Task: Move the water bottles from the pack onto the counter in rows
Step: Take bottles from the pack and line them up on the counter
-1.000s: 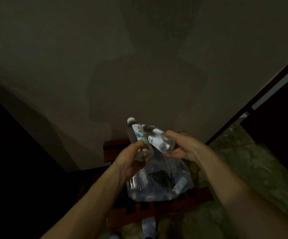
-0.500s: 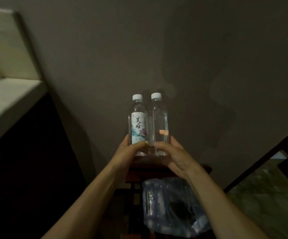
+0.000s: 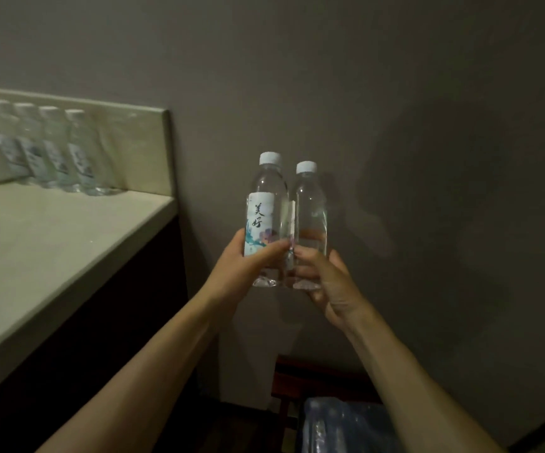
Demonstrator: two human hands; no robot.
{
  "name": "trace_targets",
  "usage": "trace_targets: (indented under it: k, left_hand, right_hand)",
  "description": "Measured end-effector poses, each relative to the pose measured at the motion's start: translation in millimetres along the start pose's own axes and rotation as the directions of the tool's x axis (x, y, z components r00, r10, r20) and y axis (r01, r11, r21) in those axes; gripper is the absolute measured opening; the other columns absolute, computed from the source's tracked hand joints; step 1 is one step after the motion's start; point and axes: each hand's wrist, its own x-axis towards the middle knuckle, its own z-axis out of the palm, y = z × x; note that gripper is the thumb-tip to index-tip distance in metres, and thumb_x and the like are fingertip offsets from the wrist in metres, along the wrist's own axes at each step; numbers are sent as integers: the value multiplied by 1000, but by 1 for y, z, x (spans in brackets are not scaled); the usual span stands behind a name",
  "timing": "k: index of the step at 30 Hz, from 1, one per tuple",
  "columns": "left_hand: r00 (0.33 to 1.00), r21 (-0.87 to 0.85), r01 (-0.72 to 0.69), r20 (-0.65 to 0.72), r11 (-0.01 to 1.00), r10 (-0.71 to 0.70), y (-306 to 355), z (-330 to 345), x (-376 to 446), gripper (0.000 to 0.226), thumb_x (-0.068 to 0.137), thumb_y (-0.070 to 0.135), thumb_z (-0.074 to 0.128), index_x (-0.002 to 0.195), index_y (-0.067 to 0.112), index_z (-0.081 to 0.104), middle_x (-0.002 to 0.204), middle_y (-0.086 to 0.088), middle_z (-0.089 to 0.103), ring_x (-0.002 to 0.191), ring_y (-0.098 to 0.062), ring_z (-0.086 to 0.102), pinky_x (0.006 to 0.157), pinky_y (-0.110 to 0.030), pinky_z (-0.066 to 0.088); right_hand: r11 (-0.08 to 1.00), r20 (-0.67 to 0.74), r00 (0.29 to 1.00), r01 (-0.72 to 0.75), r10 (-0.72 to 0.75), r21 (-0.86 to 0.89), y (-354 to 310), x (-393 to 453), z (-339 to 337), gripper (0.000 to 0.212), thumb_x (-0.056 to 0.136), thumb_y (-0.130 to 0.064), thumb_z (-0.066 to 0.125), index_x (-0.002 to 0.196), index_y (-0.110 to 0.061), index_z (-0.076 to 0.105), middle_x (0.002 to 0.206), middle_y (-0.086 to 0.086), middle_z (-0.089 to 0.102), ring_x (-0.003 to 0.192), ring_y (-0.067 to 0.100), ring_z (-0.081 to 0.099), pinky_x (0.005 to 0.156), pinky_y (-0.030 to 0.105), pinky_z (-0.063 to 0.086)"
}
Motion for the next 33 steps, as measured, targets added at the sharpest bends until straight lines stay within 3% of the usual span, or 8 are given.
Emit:
trace_targets:
  k: [4, 9, 12, 16, 20, 25, 28, 33]
  left_hand:
    - [997, 102, -74, 0, 992, 74, 26, -40, 9, 40, 87, 27, 71, 119, 9, 55, 100, -10, 73, 83, -15, 73, 68, -23, 58]
    - [989, 205, -131, -37, 970, 141, 44, -100, 24, 51, 82, 45, 70, 119, 13, 54, 100, -8, 71, 83, -16, 73, 68, -26, 57]
    - [988, 252, -130, -50, 959, 147, 50, -147, 36, 51, 84, 56, 63, 116, 16, 56, 100, -6, 72, 89, -19, 73, 72, -33, 60]
    - [992, 191, -127, 34, 973, 123, 54, -201, 49, 38, 94, 32, 60, 127, 18, 47, 111, -4, 68, 92, -12, 72, 68, -22, 58]
    - [982, 216, -145, 148, 965, 115, 54, -250, 53, 45, 93, 25, 60, 133, 22, 40, 115, 2, 63, 96, -2, 69, 70, -12, 54]
    - [983, 317, -154, 143, 936, 114, 54, -298, 59, 49, 85, 31, 69, 127, 23, 47, 111, 6, 66, 98, -5, 69, 76, -21, 58]
    - [986, 381, -165, 82, 910, 144, 56, -317, 64, 53, 74, 38, 73, 121, 25, 54, 109, 6, 68, 93, -9, 72, 76, -28, 61]
    - [984, 486, -146, -18, 862, 177, 54, -337, 72, 60, 72, 35, 82, 125, 22, 58, 117, 1, 61, 91, -18, 71, 76, -35, 62]
  right_hand:
    - [995, 14, 995, 102, -102, -22, -6, 23, 44, 47, 70, -23, 80, 112, -15, 62, 97, 8, 75, 86, 23, 74, 63, 33, 57]
    - [988, -50, 988, 148, -145, 42, 17, 54, 109, 70, 66, -29, 84, 123, -12, 48, 107, 13, 70, 91, 32, 72, 68, 41, 58]
    - [988, -65, 988, 141, -137, 63, 31, 72, 150, 60, 71, -25, 81, 122, -12, 52, 110, 15, 71, 95, 33, 72, 76, 47, 59]
    - [985, -99, 981, 157, -164, -71, 46, 94, 191, 46, 72, -36, 79, 112, -22, 60, 103, 4, 74, 91, 21, 73, 73, 37, 60]
    - [954, -44, 989, 123, -140, -272, 60, 108, 223, 62, 69, -43, 78, 122, -22, 56, 112, 1, 70, 98, 17, 71, 78, 33, 60]
    - [939, -12, 993, 108, -118, -326, 68, 122, 248, 37, 79, -19, 78, 109, -22, 58, 101, -2, 72, 92, 12, 72, 73, 24, 59]
    - [927, -7, 992, 113, -124, -357, 81, 133, 259, 46, 77, -15, 80, 114, -19, 54, 103, 3, 73, 94, 16, 72, 78, 29, 60]
    - [904, 22, 994, 108, -109, -414, 84, 145, 275, 52, 78, -15, 79, 118, -15, 47, 107, 0, 69, 95, 12, 71, 71, 22, 58]
